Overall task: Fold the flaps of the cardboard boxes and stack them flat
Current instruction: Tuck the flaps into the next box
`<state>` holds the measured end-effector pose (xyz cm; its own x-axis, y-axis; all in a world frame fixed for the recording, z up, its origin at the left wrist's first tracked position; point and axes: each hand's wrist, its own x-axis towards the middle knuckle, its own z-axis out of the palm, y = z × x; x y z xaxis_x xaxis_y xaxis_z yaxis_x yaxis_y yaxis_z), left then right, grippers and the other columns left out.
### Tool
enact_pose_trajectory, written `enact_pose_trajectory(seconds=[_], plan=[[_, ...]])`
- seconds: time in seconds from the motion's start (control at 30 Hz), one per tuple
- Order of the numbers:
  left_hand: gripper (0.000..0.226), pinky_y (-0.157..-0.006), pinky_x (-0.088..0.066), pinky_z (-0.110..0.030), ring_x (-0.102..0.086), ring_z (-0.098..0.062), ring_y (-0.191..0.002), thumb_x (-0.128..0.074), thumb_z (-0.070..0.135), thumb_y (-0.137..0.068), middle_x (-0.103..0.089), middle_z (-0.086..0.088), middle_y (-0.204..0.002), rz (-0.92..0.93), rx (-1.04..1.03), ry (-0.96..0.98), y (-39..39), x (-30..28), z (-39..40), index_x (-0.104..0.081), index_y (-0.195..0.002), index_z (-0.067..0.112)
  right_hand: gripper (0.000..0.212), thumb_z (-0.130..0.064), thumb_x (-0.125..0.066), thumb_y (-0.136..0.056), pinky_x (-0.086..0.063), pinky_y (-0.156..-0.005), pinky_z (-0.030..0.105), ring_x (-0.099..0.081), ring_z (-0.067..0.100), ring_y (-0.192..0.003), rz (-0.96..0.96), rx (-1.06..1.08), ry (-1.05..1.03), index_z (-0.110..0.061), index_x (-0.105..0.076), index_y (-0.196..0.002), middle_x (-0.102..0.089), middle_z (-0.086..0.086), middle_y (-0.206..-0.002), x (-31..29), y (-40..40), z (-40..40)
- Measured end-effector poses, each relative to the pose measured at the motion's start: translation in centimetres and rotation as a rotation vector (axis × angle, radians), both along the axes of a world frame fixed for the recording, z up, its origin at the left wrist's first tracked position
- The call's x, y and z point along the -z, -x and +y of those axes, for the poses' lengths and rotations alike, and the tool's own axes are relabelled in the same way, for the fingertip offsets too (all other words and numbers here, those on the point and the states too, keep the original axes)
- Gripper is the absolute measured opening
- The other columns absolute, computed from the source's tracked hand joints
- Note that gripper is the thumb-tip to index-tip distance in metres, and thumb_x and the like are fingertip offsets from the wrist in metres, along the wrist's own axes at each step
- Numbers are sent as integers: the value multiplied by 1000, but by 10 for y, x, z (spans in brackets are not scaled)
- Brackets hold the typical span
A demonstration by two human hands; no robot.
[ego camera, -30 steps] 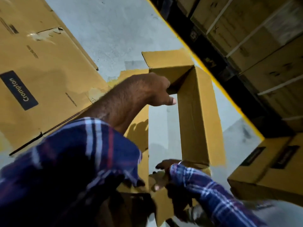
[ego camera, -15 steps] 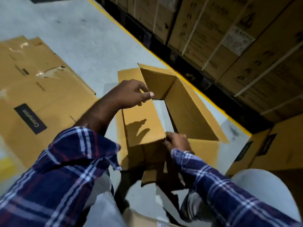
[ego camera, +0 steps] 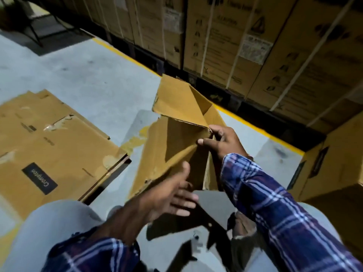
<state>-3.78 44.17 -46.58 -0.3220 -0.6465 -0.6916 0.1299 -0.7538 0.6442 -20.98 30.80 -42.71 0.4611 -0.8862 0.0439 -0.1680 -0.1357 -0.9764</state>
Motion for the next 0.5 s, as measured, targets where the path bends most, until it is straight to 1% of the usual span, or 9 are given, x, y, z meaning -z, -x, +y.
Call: enact_pose_trajectory(seconds=[0.07,0.1,0.2,0.23,0.3,0.37,0.43,0.47,0.5], plan=[[125,-105,-49,-61,-65,-42,-120,-40,97,-71,-60,-27,-138,293,-368,-65,4,11,-15,-34,-150,1,10,2,-70,-90,-52,-81,33,-67,25,-85,-38,-73,25,7,-69,-98,-71,14,-92,-10,12,-7],[134,-106,-46,-66,-62,-46,-124,-43,99,-68,-54,-31,-143,399,-498,-77,3,15,-22,-29,-152,-5,9,2,-69,-92,-52,-81,30,-68,20,-86,-20,-119,25,6,-70,-99,-72,10,-92,-14,22,-11],[133,-102,-44,-72,-59,-52,-124,-56,94,-67,-56,-36,-137,495,-665,-102,-2,34,-36,-31,-150,-8,12,6,-64,-93,-45,-77,19,-64,6,-82,54,-292,-9,-2,-73,-98,-70,-8,-84,-19,49,-16],[127,-100,-46,-72,-61,-53,-121,-64,86,-71,-57,-38,-134,492,-720,-118,-4,40,-39,-29,-152,-5,13,6,-64,-93,-45,-77,19,-64,7,-82,77,-332,-31,-2,-73,-98,-70,-5,-84,-18,57,-17],[99,-90,-53,-68,-62,-53,-119,-73,56,-83,-55,-40,-135,467,-855,-124,-5,43,-47,-30,-151,-1,13,3,-66,-93,-48,-81,29,-67,21,-88,144,-387,-59,-2,-74,-102,-71,11,-91,-13,69,-16],[48,-81,-60,-61,-62,-46,-121,-66,30,-92,-58,-31,-134,435,-958,-55,-6,38,-57,-50,-128,3,12,-2,-69,-92,-48,-84,36,-65,28,-91,242,-426,-20,-7,-75,-101,-69,16,-92,-7,80,-17],[7,-69,-65,-47,-66,-35,-106,-56,17,-98,-66,-20,-110,366,-983,26,-3,27,-65,-58,-100,11,5,-6,-73,-90,-49,-81,38,-63,23,-85,348,-440,30,-10,-74,-92,-65,9,-86,-6,90,-19],[8,-66,-65,-42,-66,-31,-95,-53,13,-98,-67,-16,-99,332,-989,63,-2,23,-68,-58,-93,13,5,-10,-75,-90,-50,-80,41,-61,25,-83,394,-455,65,-8,-71,-88,-62,9,-85,-7,95,-20],[12,-66,-65,-39,-67,-28,-88,-51,10,-98,-67,-13,-93,317,-991,98,-1,18,-72,-58,-89,13,15,-14,-77,-89,-48,-78,40,-59,27,-82,427,-467,107,-4,-67,-83,-58,9,-84,-8,100,-20]])
